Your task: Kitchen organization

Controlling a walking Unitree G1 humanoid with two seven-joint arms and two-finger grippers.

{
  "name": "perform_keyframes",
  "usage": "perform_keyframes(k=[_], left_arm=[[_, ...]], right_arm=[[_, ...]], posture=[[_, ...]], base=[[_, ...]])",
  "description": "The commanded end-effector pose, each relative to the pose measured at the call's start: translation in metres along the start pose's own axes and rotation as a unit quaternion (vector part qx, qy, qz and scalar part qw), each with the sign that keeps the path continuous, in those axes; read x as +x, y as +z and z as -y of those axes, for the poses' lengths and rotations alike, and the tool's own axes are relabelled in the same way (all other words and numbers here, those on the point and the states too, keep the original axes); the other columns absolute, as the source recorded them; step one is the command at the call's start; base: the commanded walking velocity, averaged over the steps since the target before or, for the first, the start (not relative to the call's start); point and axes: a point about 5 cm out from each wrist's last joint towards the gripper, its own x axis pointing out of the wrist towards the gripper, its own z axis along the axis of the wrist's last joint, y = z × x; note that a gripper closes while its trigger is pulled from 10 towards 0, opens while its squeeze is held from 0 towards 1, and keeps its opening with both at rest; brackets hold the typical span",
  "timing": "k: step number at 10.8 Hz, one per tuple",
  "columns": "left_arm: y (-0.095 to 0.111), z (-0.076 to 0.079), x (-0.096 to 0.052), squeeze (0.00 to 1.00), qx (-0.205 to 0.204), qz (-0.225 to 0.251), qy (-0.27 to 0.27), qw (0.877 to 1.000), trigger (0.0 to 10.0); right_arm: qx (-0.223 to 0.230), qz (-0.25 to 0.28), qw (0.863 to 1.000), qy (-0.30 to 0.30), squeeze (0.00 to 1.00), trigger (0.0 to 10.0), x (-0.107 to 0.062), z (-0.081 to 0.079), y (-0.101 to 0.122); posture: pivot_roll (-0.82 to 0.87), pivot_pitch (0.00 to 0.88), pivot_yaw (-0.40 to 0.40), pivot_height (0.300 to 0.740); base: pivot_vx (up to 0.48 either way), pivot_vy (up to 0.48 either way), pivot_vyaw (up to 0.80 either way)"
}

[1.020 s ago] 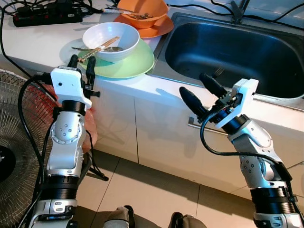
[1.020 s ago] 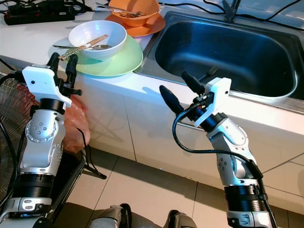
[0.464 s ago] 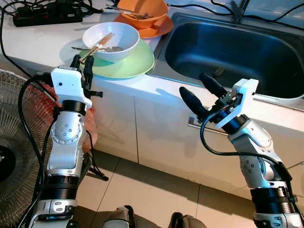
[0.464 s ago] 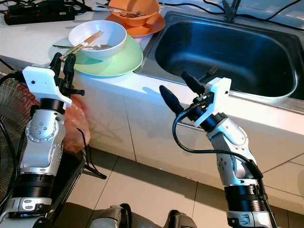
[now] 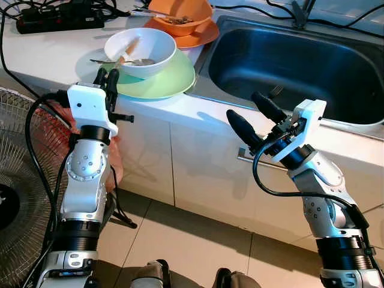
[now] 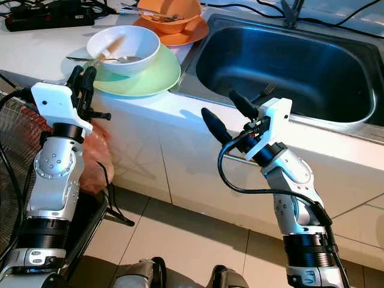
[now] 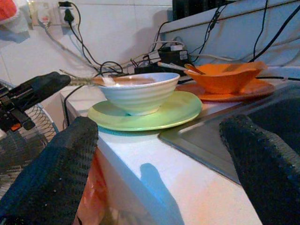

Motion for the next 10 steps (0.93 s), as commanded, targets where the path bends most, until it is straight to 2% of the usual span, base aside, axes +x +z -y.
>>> perform_keyframes(k=[1,4,5,6,10], left_arm=[[0.003,-0.001,0.002,0.00,0.007,0.008,0.000,1.000,0.0],[0.007,0.002,0.006,0.00,0.011,0.019,-0.009,1.000,0.0],[0.009,0.003,0.006,0.00,0.011,0.022,-0.012,1.000,3.7],[0.013,0.006,0.008,0.00,0.010,0.031,-0.020,0.999,10.0],[0.044,0.027,0.019,0.00,0.004,0.090,-0.062,0.994,10.0]], right_arm=[[-0.003,-0.004,1.000,0.002,0.00,10.0,-0.001,0.000,-0.002],[-0.004,-0.003,1.000,0.002,0.00,10.0,0.000,0.000,-0.002],[-0.004,-0.002,1.000,0.003,0.00,10.0,0.000,0.000,-0.002],[-0.004,-0.001,1.000,0.003,0.00,10.0,0.000,0.000,-0.001],[-0.007,0.001,1.000,-0.003,0.00,10.0,0.001,0.001,-0.001]], posture=[[0.06,0.164,-0.019,0.740],[0.06,0.157,-0.017,0.740],[0.06,0.154,-0.018,0.740],[0.06,0.154,-0.018,0.740],[0.06,0.154,-0.017,0.740]], base=[[0.000,0.000,0.00],[0.000,0.000,0.00],[0.000,0.000,0.00],[0.000,0.000,0.00],[0.000,0.000,0.00]])
